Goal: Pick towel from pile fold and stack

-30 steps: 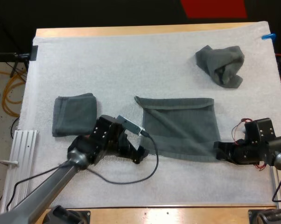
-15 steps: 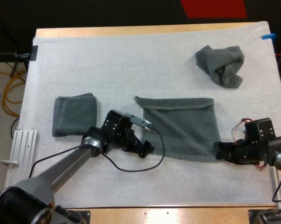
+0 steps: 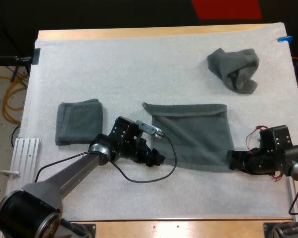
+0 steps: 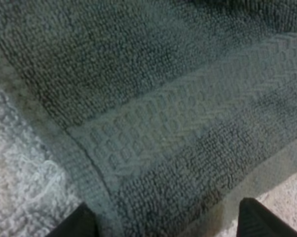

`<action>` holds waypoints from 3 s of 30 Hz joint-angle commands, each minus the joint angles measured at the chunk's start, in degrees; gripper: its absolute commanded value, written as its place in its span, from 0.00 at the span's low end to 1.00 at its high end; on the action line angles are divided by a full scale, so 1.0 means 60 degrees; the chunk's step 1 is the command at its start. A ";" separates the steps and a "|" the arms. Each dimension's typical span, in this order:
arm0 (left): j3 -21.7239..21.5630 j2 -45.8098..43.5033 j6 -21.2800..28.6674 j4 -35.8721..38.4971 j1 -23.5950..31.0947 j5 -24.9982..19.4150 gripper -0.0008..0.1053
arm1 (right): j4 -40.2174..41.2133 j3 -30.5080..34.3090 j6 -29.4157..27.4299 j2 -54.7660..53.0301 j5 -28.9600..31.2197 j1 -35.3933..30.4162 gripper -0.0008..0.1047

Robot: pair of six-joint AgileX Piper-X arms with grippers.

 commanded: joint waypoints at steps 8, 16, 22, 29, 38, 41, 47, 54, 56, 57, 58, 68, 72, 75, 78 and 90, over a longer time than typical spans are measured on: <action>0.0092 0.0203 -0.0092 0.0661 -0.0086 0.0206 0.01 | 0.0001 0.0009 -0.0050 -0.0042 0.0062 0.0024 0.02; 0.0092 -0.1223 0.0545 0.2567 -0.0070 0.0044 0.01 | 0.0001 0.0009 -0.0050 -0.0482 -0.0011 0.0024 0.02; 0.0092 -0.2473 0.0570 0.3253 -0.0070 -0.0170 0.01 | 0.0056 0.0009 -0.0050 -0.1145 -0.0011 0.0024 0.02; 0.0092 -0.2528 0.0570 0.3857 -0.0070 -0.0170 0.01 | 0.0528 0.0009 -0.0050 -0.1194 -0.0470 0.0024 0.02; 0.0092 -0.2528 0.0587 0.4363 0.0034 -0.0146 0.01 | 0.0766 0.0009 0.0259 -0.1439 -0.0607 0.0024 0.01; 0.0092 -0.2528 0.0151 0.3731 0.0534 -0.0123 0.01 | -0.0026 0.0009 0.0968 -0.1432 -0.0559 0.0024 0.01; 0.0092 -0.2197 -0.1302 0.1458 0.1827 0.0657 0.01 | -0.2847 0.0009 0.3179 -0.0615 -0.0503 0.0024 0.01; 0.0090 -0.0368 -0.2761 -0.1399 0.2518 0.2183 0.01 | -0.6190 -0.0009 0.4907 0.1361 -0.0509 0.0001 0.01; 0.0049 0.0044 -0.3050 -0.1909 0.2581 0.2183 0.01 | -0.6720 -0.0009 0.5197 0.1708 -0.0425 0.0001 0.01; -0.0031 0.0274 -0.3126 -0.2140 0.2627 0.2176 0.01 | -0.6996 -0.0009 0.5287 0.1896 -0.0353 0.0001 0.01; -0.0128 0.0449 -0.3142 -0.2279 0.2626 0.2176 0.01 | -0.7213 -0.0009 0.5295 0.2062 -0.0230 0.0001 0.01; -0.0927 0.1283 -0.3139 -0.2507 0.2644 0.1425 0.01 | -0.7787 -0.0009 0.5215 0.2700 0.0290 0.0001 0.01; -0.0925 0.1283 -0.3046 -0.2479 0.2644 0.1193 0.01 | -0.8033 -0.0009 0.5216 0.2900 0.0270 0.0001 0.02; -0.0925 0.1283 -0.2581 -0.2479 0.2644 0.1193 0.01 | -0.8032 -0.0009 0.5177 0.2982 0.0289 0.0001 0.06; -0.0925 0.1283 -0.2199 -0.2484 0.2644 0.1193 0.09 | -0.8079 -0.0009 0.5179 0.2986 0.0317 0.0001 0.22; -0.1544 0.1259 -0.2177 -0.3511 0.2715 0.0971 0.58 | -1.1236 -0.0177 0.4752 0.2986 0.1093 0.0001 0.60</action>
